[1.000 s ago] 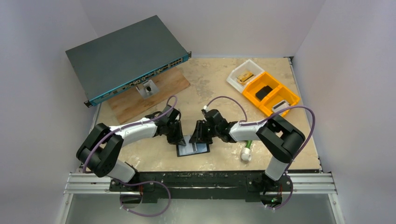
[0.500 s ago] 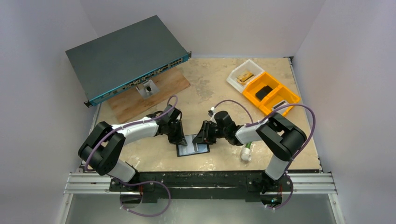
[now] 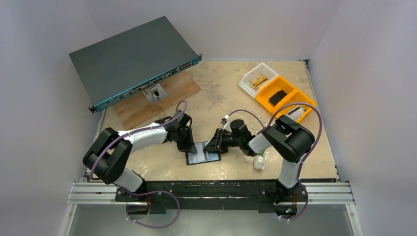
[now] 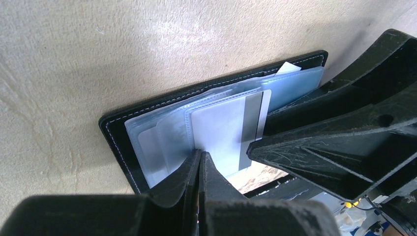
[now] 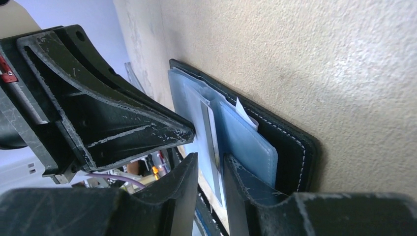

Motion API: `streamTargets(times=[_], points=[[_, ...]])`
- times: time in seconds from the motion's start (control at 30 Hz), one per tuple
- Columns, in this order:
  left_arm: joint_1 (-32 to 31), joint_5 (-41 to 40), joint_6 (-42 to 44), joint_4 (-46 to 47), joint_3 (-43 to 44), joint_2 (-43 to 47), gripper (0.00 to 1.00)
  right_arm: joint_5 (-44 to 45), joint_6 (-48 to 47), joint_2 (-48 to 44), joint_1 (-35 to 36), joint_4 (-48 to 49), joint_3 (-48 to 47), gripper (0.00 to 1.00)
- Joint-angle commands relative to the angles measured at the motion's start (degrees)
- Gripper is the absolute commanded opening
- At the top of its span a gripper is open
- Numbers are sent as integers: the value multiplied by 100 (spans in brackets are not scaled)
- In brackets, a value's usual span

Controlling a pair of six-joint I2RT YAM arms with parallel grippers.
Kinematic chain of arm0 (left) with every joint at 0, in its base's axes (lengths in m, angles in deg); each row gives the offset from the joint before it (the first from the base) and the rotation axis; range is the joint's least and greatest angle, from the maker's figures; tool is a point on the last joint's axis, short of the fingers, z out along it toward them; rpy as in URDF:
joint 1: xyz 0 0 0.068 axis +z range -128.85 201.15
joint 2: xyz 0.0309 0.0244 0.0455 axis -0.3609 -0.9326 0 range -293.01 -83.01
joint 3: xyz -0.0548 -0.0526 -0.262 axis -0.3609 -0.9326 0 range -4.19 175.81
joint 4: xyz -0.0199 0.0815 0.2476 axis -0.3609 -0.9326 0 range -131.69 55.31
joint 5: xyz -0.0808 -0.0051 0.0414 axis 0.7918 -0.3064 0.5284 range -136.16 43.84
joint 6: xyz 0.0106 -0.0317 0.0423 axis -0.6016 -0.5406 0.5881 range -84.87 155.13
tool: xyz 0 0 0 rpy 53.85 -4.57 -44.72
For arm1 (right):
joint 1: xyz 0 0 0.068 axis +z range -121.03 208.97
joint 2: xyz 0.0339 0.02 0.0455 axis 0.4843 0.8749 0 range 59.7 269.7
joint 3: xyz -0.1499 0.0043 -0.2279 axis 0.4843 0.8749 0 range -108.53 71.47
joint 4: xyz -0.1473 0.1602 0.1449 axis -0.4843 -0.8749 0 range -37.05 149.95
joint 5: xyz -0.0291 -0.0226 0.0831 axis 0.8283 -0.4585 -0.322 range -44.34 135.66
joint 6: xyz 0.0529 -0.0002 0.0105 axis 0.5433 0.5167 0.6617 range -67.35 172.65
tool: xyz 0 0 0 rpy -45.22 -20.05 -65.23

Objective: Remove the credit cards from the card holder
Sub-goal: Remove the credit card from the card holder.

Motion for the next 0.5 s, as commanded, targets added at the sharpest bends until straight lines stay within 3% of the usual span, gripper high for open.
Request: streamTargets(times=[0.0,0.3,0.47], points=[[-40,-770,108,-425,-157,-288,0,-110,203,73,-7,454,129,23],[-18,-886,113,-561,-167,-270,0,-29,225,28,-136,553,288,1],[37,-939,125,-621,-195,-225,0,-24,215,29,-177,589,326,0]])
